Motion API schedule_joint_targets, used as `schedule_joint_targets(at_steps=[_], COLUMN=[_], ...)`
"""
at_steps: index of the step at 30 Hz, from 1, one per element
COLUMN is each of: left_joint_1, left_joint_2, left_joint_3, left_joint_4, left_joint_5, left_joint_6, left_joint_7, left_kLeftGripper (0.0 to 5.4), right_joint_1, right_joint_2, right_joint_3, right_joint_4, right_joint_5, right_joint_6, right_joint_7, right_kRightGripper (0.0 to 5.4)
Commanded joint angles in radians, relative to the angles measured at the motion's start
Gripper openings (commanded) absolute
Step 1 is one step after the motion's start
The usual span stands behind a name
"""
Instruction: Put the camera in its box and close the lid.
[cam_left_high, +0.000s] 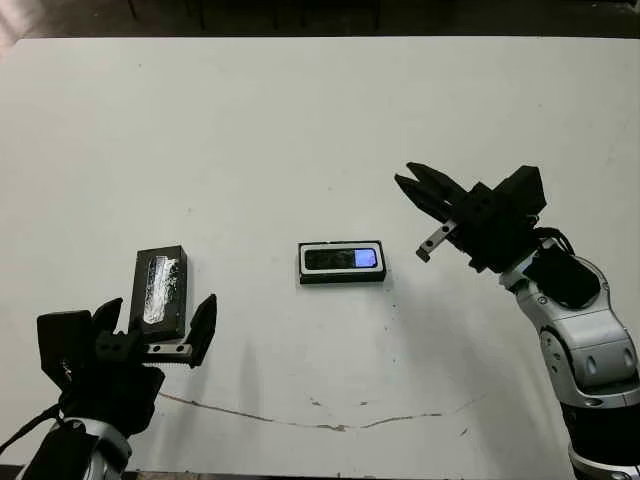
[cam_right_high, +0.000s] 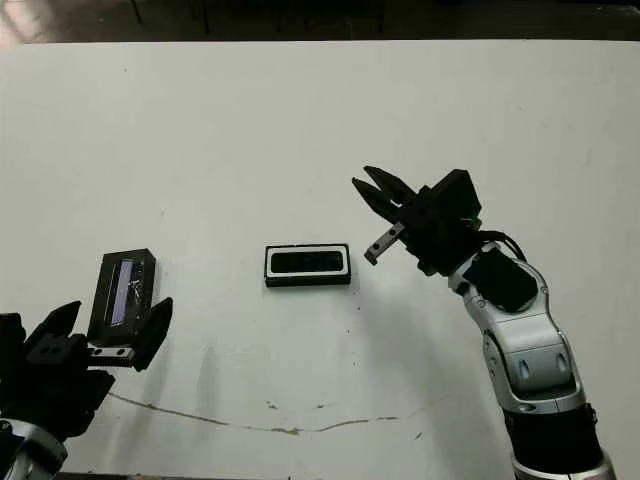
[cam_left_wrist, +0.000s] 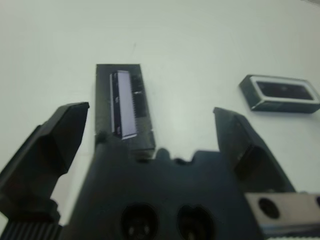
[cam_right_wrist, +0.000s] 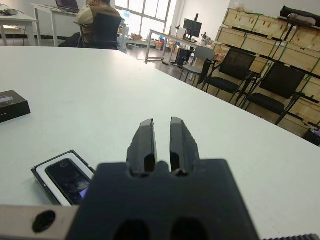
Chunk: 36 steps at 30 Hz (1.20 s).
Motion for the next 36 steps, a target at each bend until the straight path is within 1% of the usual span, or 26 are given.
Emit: schedule_joint_targets(at_steps=[1,5,10,12,16,18,23,26,33,36], left_joint_1=[0.012,0.013,0.018,0.023,0.026,0.023,0.015,0.018,0.021,0.015], left_joint_2=[-0.001,0.011,0.079,0.081,0.021,0.003,0.0,0.007,-0.046,-0.096], left_joint_3=[-0.009,-0.016,-0.038,-0.038,-0.02,-0.015,-0.025,-0.025,-0.02,-0.033], left_joint_4=[-0.003,-0.003,-0.003,-0.003,-0.003,-0.003,-0.001,-0.002,0.032,0.056], left_joint_5=[-0.022,-0.033,-0.02,-0.022,-0.056,-0.067,-0.048,-0.039,-0.041,-0.029], left_joint_6=[0.024,0.035,0.064,0.07,0.1,0.113,0.127,0.127,0.101,0.08], left_joint_7=[0.039,0.078,0.093,0.09,0.101,0.102,0.117,0.114,0.115,0.146], left_kLeftGripper=[5.38,5.38,5.38,5.38,5.38,5.38,5.38,5.38,5.38,5.38], right_joint_1=[0.017,0.017,0.016,0.018,0.022,0.024,0.024,0.029,0.034,0.034], right_joint_2=[-0.017,-0.019,-0.018,-0.02,-0.025,-0.026,-0.03,-0.032,-0.038,-0.039], right_joint_3=[-0.007,-0.003,0.0,-0.002,-0.004,-0.005,-0.005,-0.006,-0.006,-0.007], right_joint_4=[-0.005,-0.014,-0.025,-0.033,-0.033,-0.039,-0.045,-0.044,-0.046,-0.04], right_joint_5=[0.008,0.004,0.008,0.01,0.007,0.011,0.017,0.02,0.022,0.027], right_joint_6=[0.025,0.033,0.043,0.054,0.047,0.058,0.074,0.066,0.069,0.063], right_joint_7=[0.009,0.005,0.007,0.006,0.012,0.011,0.007,0.009,0.01,0.013], right_kRightGripper=[0.0,0.0,0.0,0.0,0.0,0.0,0.0,0.0,0.0,0.0])
